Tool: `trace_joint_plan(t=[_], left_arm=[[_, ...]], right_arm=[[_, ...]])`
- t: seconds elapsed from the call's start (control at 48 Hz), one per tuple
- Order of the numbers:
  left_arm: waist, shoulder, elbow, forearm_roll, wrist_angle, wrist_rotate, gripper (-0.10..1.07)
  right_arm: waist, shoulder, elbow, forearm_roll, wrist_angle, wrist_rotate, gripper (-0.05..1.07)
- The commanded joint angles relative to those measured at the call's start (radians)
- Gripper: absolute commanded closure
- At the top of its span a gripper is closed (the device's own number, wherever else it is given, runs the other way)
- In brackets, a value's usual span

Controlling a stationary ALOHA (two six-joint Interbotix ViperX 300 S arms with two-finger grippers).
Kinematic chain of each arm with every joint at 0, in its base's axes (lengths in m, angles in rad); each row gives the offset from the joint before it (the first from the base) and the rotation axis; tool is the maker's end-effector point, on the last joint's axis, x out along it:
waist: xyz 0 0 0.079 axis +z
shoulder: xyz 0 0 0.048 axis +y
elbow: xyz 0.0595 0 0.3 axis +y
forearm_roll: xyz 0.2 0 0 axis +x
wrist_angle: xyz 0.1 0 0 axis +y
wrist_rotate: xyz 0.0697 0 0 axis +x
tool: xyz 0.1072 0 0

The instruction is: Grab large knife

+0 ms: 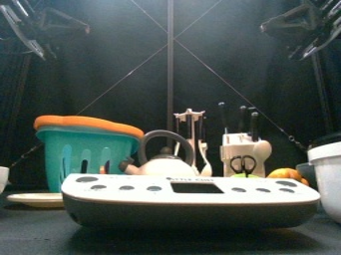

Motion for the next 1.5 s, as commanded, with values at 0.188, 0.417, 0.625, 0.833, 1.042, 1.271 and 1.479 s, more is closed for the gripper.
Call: trace_joint_plan(t=[0.188, 0.417, 0.625, 0.833, 1.042, 1.271, 1.479], left_arm=[[-0.061, 0.106, -0.043, -0.098, -0.003, 0.002, 1.02], [-0.063, 0.120, -0.018, -0.040, -0.011, 0.000, 1.01], [-0.063, 0.120, -0.012, -0.046, 0.005, -0.003, 1.01], [-0.063, 0.118, 0.012, -0.071, 0.008, -0.003, 1.01], [-0.063, 0.118, 0.017, -0.080, 0.023, -0.002, 1.01], [-0.060, 0.120, 0.021, -0.091, 0.048, -0.005, 1.00], [-0.061, 0.120, 0.020, -0.135, 0.048, -0.002, 1.00]], right_arm=[[0.109, 0.167, -0.055, 0.000, -0.021, 0.017, 1.01], [0.075, 0.296, -0.156, 0.003, -0.020, 0.020, 1.01], [0.055, 0.327, -0.210, 0.072, -0.017, 0.018, 1.01], [-0.011, 0.302, -0.272, 0.163, 0.083, 0.020, 1.01], [-0.097, 0.339, -0.385, 0.221, 0.291, 0.020, 0.94], [-0.155, 0.387, -0.537, 0.227, 0.531, 0.028, 0.92], [-0.161, 0.416, -0.581, 0.206, 0.643, 0.118, 0.92]])
